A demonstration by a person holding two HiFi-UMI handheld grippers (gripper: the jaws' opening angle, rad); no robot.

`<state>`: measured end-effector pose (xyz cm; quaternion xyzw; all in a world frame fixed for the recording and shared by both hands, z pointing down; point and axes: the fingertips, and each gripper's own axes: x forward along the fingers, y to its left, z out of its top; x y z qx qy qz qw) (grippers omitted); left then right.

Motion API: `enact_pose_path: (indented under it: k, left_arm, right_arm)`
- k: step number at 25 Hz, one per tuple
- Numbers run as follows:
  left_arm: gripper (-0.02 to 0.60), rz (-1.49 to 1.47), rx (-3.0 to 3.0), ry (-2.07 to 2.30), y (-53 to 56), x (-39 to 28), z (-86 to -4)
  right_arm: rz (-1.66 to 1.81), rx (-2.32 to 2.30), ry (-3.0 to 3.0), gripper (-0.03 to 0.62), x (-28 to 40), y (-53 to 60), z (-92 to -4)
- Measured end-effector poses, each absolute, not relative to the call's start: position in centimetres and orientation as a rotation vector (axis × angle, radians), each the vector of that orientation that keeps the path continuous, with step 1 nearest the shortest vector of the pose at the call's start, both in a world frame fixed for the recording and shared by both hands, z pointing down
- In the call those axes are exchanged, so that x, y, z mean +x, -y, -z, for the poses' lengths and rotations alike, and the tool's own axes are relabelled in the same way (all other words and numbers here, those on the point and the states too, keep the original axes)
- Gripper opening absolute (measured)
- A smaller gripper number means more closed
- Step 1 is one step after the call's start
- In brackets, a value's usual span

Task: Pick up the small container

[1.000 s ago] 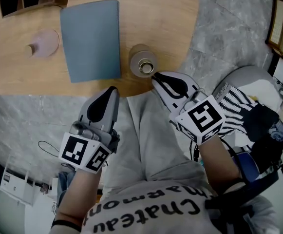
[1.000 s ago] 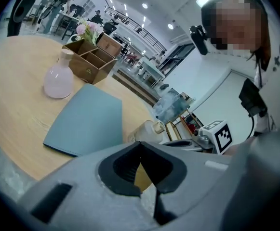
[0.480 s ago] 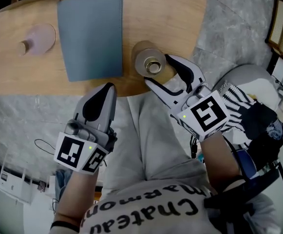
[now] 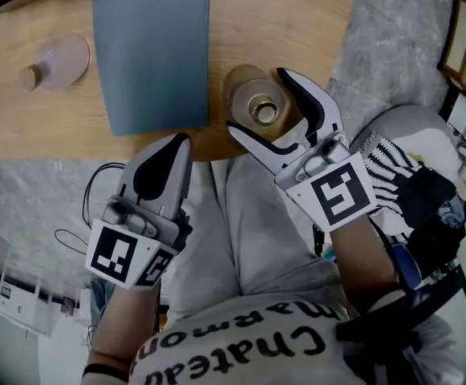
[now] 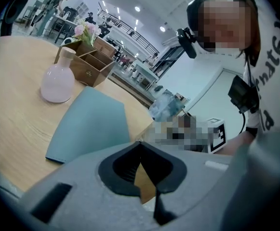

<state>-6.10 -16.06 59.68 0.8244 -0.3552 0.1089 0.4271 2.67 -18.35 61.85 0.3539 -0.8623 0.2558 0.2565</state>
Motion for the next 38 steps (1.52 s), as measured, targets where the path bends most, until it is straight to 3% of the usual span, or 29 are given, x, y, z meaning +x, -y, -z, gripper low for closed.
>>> enact_pose_path:
  k: [18, 38]
  left_arm:
    - [0.014, -0.207, 2.163, 0.844, 16.5, -6.9, -60.1]
    - [0.015, -0.203, 2.218, 0.865, 15.7, -7.2, -60.7]
  right_arm:
    - [-0.5, 0.865, 2.355, 0.354, -0.7, 20.0, -63.0]
    - [-0.509, 0.854, 2.4, 0.354, -1.1, 20.5, -63.2]
